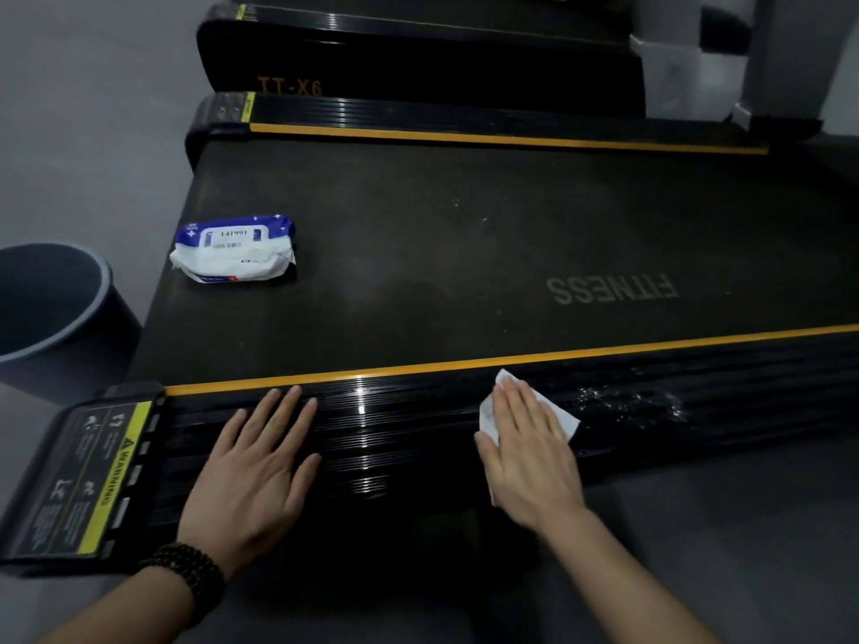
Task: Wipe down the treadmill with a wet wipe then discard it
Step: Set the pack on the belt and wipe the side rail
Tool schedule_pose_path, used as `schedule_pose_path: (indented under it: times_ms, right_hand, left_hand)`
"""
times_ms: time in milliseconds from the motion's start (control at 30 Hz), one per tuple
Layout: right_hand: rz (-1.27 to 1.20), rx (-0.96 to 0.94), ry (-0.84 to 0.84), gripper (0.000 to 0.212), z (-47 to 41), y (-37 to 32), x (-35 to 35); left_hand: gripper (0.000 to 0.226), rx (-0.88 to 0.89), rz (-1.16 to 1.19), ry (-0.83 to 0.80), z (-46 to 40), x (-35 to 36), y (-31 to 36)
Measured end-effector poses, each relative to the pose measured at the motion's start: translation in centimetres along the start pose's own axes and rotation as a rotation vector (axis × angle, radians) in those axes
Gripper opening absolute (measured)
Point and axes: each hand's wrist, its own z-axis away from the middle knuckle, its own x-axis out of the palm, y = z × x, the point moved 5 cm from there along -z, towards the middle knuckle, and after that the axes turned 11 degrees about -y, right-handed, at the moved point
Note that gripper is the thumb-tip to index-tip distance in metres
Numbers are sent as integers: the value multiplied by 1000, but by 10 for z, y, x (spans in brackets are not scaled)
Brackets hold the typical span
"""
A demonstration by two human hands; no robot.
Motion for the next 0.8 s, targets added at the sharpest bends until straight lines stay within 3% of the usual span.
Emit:
schedule_pose_path:
  times_ms: [100, 300, 433, 633, 800]
  right_hand:
    - [-42, 36, 10, 77, -1, -21, 2]
    - [-82, -188, -36, 66, 1, -107, 6]
    - [-75, -190, 23, 75, -1, -75, 6]
    - [-20, 48, 14, 85, -1, 39, -2]
    - [-101, 94, 60, 85, 3, 10, -1]
  left_hand:
    - [66, -9, 5, 2, 0, 0, 1]
    - [66, -6, -12, 16, 2, -2, 2]
    - [64, 0, -6, 34, 2, -3, 3]
    - [65, -7, -35, 48, 2, -2, 4]
    - [65, -15, -19, 48, 2, -3, 4]
